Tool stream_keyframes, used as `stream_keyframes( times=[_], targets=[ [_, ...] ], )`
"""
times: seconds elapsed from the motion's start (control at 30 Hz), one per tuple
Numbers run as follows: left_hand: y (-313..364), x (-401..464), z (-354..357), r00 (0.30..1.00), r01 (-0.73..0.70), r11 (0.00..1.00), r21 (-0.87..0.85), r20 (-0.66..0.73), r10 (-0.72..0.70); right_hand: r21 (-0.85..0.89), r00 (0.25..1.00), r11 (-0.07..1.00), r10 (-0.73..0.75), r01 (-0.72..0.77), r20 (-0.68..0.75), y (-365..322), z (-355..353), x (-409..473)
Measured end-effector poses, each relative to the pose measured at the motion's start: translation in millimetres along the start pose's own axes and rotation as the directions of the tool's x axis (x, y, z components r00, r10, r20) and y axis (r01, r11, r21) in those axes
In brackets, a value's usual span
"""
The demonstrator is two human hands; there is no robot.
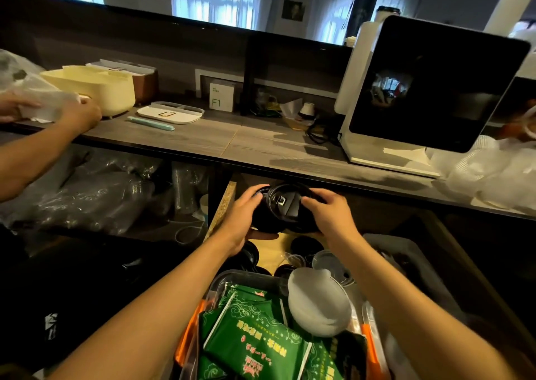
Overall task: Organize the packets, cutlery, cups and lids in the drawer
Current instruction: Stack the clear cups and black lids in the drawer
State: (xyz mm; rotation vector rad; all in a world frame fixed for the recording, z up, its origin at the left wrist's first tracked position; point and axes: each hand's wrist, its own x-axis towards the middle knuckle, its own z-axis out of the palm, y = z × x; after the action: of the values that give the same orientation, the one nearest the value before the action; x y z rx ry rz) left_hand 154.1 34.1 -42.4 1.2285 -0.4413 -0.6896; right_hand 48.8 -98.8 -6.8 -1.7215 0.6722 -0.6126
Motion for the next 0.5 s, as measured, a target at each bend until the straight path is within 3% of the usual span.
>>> stream_keyframes(
  times=[0.17, 0.3, 0.5],
  targets=[
    [-4, -4, -1, 0.996, 0.014, 0.996, 0.088, 0.085, -0.022, -0.132, 0.998, 0.991, -0.021, 0.013, -0.062, 13, 10, -4],
    [-8, 0, -3, 0.998, -0.008, 0.98, 0.2, 0.068, -0.006, -0.19, 0.995, 0.981, -0.066, 0.051, -0.078, 20, 17, -4],
    [-12, 9, -4, 1.0, 0.002, 0.991, 0.137, -0.025, 0.002, -0.145, 0.983, 0.985, -0.112, 0.091, -0.143, 31, 6, -4]
  ],
)
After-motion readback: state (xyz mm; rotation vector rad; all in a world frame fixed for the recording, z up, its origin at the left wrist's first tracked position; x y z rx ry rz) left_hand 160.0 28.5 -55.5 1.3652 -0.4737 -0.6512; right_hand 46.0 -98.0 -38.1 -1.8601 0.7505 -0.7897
